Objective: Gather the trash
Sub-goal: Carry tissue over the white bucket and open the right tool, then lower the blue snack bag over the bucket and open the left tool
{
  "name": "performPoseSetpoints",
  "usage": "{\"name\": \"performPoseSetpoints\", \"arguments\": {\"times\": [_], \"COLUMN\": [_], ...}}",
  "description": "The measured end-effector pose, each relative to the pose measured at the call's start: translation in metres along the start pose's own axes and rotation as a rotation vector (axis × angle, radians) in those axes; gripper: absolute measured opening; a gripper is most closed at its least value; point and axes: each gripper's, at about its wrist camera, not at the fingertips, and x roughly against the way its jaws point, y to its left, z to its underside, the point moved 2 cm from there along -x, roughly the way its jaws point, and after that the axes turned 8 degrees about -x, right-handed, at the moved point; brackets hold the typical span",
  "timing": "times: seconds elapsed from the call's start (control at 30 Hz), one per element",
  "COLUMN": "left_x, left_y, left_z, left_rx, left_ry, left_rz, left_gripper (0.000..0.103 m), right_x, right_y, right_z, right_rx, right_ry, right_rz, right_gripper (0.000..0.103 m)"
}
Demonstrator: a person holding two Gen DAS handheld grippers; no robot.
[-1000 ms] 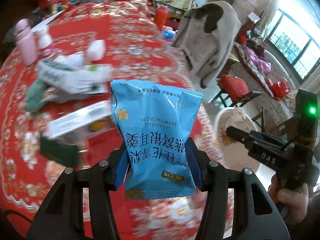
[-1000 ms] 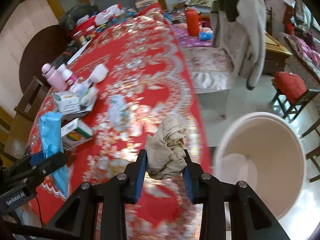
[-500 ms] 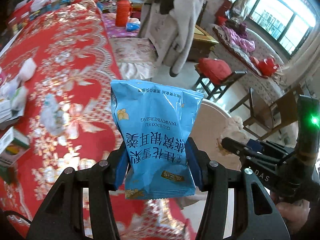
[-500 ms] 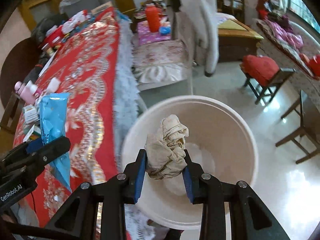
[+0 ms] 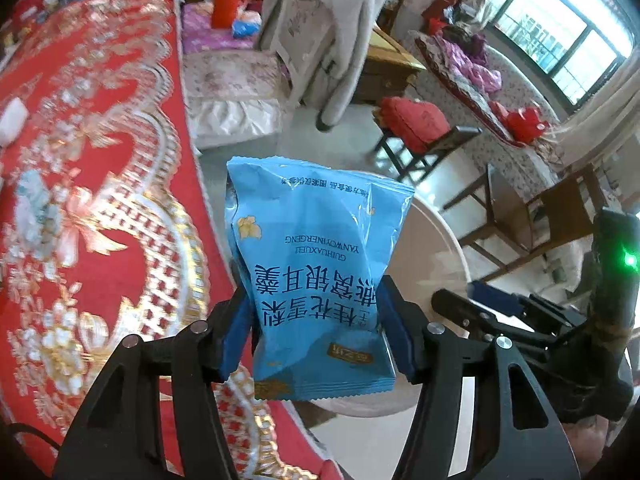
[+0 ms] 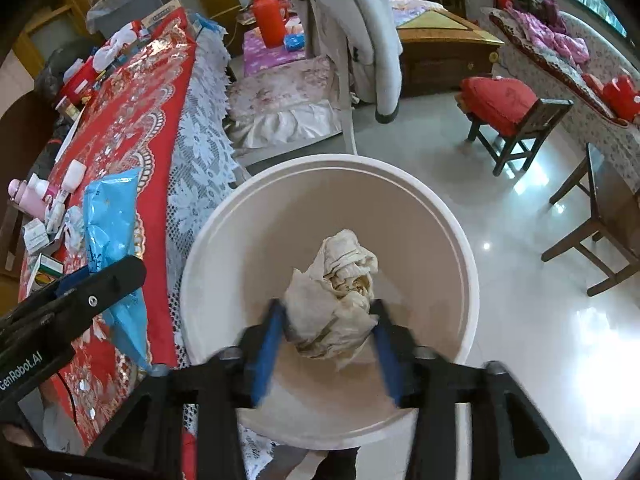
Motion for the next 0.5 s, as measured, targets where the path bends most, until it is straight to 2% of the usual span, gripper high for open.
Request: {"name": "performPoseSetpoints", "arguments": {"times": [0.1, 0.23, 0.5], "left_x": [-0.002, 0.001, 0.008], "left_y": [0.001, 0.002, 0.004], "left_z": [0.001, -0.001, -0.001], "left_rx": [0.022, 0.031, 0.026], "left_ry": [0.01, -0.004, -0.02], "left_rz": [0.033, 0.056, 0.099], "left_gripper": [0.059, 0.063, 0.065], "right_x": [0.002, 0.004, 0.007], "right_y": [-0.007, -0.008, -0.009], "right_z": [-0.003, -0.005, -0.006], "right_rx": [-0.023, -0.022, -0.035], "right_ry": [-0.008, -0.013, -0.017], "right_rz": [0.002, 0.011, 0.013], "right_gripper": [0.066, 0.066, 0.067]}}
